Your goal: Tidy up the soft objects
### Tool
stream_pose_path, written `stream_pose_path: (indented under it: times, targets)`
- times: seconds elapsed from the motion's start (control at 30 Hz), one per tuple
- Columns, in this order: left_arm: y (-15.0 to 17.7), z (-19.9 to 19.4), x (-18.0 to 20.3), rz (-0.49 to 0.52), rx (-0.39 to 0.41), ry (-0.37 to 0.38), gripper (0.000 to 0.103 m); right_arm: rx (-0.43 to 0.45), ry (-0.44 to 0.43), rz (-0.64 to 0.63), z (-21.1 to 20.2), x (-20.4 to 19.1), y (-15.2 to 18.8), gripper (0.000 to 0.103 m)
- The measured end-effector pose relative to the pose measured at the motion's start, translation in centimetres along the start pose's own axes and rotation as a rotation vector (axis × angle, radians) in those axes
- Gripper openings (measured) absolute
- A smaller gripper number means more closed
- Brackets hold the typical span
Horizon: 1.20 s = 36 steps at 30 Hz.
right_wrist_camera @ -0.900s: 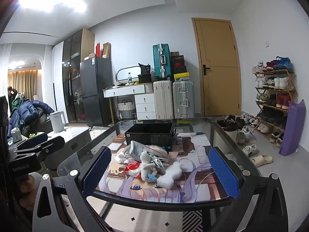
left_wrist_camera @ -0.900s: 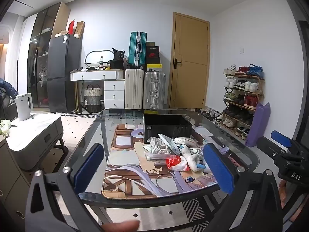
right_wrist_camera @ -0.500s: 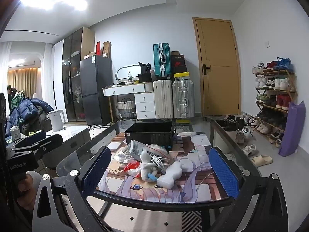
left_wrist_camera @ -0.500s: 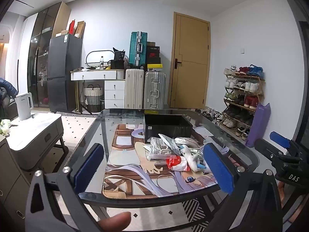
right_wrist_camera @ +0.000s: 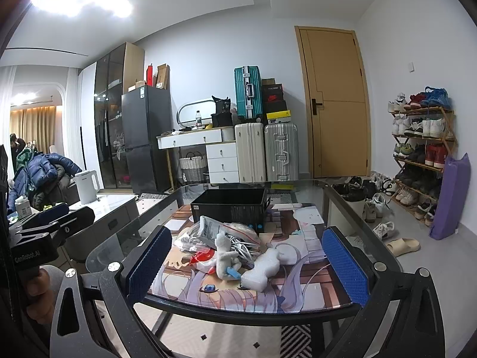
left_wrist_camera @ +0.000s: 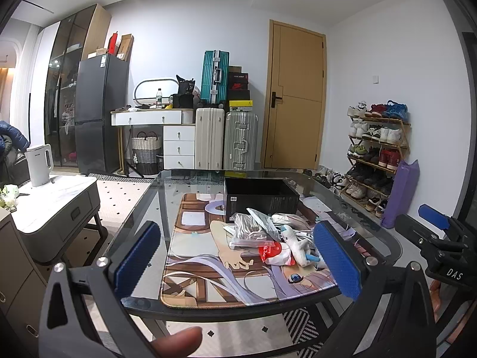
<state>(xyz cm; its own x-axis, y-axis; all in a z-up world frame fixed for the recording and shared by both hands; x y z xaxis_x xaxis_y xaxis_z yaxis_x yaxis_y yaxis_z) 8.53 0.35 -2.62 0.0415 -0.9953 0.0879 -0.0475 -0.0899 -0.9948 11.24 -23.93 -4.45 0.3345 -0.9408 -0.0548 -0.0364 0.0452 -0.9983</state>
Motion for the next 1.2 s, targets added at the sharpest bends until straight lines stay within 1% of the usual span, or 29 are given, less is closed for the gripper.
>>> stream_pose_path:
  times: [1.2]
  targets:
    - [-0.16, 0.17, -0.15, -0.001, -0.002, -0.007, 0.103, -0.001, -0.005, -0.003, 0.26, -0.23, 0.31, 0.103]
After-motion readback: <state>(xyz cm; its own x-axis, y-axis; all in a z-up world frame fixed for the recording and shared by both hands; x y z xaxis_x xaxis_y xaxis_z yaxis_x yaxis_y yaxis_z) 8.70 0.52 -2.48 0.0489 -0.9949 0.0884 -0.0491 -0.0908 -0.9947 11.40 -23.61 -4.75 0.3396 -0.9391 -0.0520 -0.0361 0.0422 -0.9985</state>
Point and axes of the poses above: each gripper's, at about its wrist camera, not at the fingertips, and z roughly the way its jaws point, x to its right, y to its underside, the point moved 9 cm from there along z, roughly the way its jaws point, and after that the axes turned 13 degrees about x, right-handed, at the moved point
